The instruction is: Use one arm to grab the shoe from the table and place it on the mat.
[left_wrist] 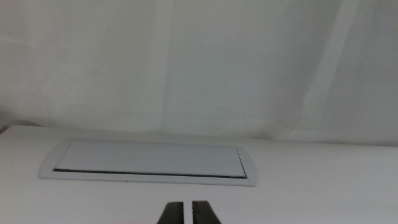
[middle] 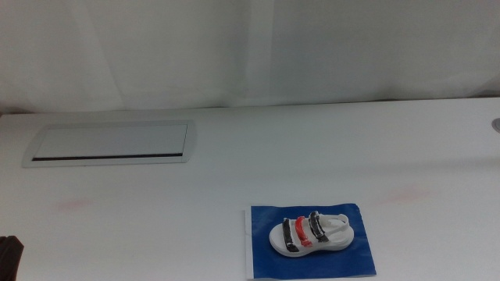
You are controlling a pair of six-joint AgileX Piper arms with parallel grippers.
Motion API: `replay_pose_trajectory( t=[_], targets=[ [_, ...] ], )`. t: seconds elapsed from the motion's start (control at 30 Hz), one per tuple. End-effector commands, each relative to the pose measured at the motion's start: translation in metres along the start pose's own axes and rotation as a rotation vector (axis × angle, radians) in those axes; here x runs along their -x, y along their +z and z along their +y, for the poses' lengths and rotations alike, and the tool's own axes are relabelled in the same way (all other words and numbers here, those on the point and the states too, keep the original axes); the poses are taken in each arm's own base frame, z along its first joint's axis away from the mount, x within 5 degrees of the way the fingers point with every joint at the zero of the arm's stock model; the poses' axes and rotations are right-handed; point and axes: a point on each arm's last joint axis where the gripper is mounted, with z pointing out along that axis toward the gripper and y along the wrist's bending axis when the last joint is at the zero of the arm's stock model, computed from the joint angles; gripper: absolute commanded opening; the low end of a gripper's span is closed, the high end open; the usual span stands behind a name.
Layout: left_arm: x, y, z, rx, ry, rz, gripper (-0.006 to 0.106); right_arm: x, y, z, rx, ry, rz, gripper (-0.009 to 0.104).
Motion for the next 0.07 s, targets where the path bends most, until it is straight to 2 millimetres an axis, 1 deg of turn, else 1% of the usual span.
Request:
replay_pose_trajectory(
  t=[0.0,0.03],
  targets=[
    [-0.0017,0.0,0.0005,0.003,-0.002,-0.008,-0.002,-0.0117,0.0007,-0.0025,-0.01,-0.006,0.003,0.103],
    [-0.0017,0.0,0.0005,0.003,-0.002,-0.008,-0.002,-0.0117,0.0007,-0.0025,-0.01,-0.006,0.003,0.103]
  ],
)
